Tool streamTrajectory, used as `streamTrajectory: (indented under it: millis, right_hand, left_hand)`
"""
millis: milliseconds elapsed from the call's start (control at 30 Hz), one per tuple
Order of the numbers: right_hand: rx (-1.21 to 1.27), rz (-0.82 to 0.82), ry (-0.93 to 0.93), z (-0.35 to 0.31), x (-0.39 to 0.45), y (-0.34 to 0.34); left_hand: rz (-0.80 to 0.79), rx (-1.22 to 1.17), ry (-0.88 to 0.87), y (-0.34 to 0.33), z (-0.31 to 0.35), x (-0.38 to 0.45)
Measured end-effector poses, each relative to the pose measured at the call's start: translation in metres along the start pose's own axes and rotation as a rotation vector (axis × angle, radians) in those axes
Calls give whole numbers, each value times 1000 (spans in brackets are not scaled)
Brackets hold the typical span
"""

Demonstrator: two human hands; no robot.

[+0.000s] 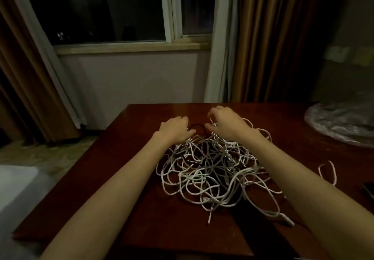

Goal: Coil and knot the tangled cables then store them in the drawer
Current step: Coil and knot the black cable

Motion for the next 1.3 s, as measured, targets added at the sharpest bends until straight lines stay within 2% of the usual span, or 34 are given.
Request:
streamTrajectory:
  millis: [100, 167, 233, 367, 467, 533, 633, 767, 833, 900, 967, 1033, 1167, 1233, 1300]
  right_hand:
    - [88, -106, 36, -8, 15, -15]
    - [106, -219, 26, -14, 23, -28]
    - [119, -242, 44, -16, 32, -34]
    - [308, -53, 123, -23, 39, -10]
    - [480, 59, 197, -29, 41, 20]
    - [594, 131, 199, -30, 39, 36]
    - [761, 228, 173, -32, 38, 50]
    - [988, 356, 89, -32, 34, 56]
    - [1084, 296, -88, -29, 30, 40]
    - [1252, 87, -255, -31, 26, 20]
    - [1428, -72, -272, -35, 21, 8]
    - [1475, -133, -212, -37, 17, 7]
    - [1338, -195, -98, -40, 6, 6]
    - [1189, -173, -83, -38, 4, 6]
    - [974, -238, -19, -35, 1, 4]
  left_hand:
    - [-30, 22, 8, -5, -8, 5]
    - [-42, -27, 4, -7, -14, 6]
    - [-31, -106, -13, -7, -21, 8]
    - [38, -337, -92, 2, -22, 8]
    - [96, -827, -166, 15, -10, 11]
    - [152, -1031, -190, 23, -2, 14]
    - [166, -1199, -202, 26, 12, 18]
    - [144, -1286, -111, 25, 26, 22]
    - [171, -1278, -84, 33, 32, 25]
    - [203, -1294, -34, 42, 39, 23]
    - [180, -1335, 25, 49, 44, 25]
    - [164, -1416, 22, 57, 45, 29]
    - [98, -1617, -73, 74, 41, 35]
    - [138, -1556, -97, 80, 38, 37]
    - [213, -1513, -98, 89, 31, 36]
Point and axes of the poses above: each hand's wrist, its own x-axis towards the middle knuckle, its own y-axis out of the back of the hand, z = x × y, the point moved 1 cm from there along x, towards the middle knuckle, and after that the axes turned 3 degrees about -y, right-handed, at the moved point
